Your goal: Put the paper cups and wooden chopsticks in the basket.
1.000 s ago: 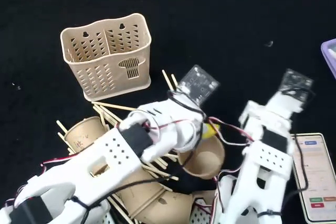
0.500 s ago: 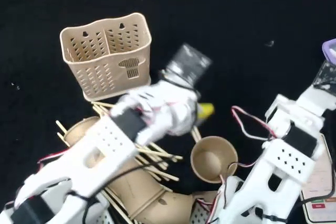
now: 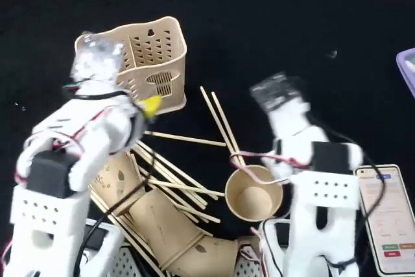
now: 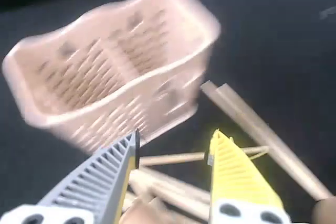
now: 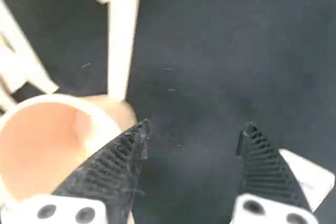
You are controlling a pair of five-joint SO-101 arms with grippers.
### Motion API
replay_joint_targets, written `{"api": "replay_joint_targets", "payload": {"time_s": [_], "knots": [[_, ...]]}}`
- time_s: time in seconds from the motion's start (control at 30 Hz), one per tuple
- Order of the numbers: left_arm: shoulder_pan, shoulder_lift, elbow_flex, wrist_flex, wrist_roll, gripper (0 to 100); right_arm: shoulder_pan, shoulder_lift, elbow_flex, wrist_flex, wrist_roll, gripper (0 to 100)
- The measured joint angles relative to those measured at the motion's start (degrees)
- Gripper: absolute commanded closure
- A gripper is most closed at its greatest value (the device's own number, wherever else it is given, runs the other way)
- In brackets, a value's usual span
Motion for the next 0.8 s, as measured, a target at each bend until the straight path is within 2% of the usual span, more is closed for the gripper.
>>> {"api": "replay_joint_targets", "payload": {"time_s": [0.17, 0.27, 0.33, 0.43, 0.53, 0.63, 0.73, 0.8], "knots": [[-16.44, -3.43, 8.62, 0.88, -3.43, 76, -9.58, 0.00, 0.00, 2.46, 4.04, 72.6], [-24.09, -3.60, 13.45, 0.35, -3.78, 77, -11.34, 0.00, 0.00, 4.13, 6.24, 72.6], [-26.81, -3.60, 16.26, 0.35, -3.96, 77, -11.34, 0.00, 0.00, 5.19, 8.09, 72.5], [-27.52, -3.60, 19.25, 0.35, -3.96, 77, -11.34, 0.00, 0.00, 5.71, 10.20, 72.4], [-27.34, -3.60, 20.48, 0.35, -3.96, 77, -7.65, 0.00, -0.70, 5.71, 10.73, 72.4], [-23.65, -3.78, 21.27, 0.26, -2.11, 77, -5.27, 0.00, -4.66, 5.71, 10.55, 72.4], [-17.85, -3.78, 22.07, 0.26, -0.44, 77, -5.19, 0.00, -8.53, 5.71, 5.27, 72.4], [-15.56, -3.78, 22.07, 0.26, 0.00, 77, -8.62, 0.00, -9.67, 5.71, 0.35, 72.6]]}}
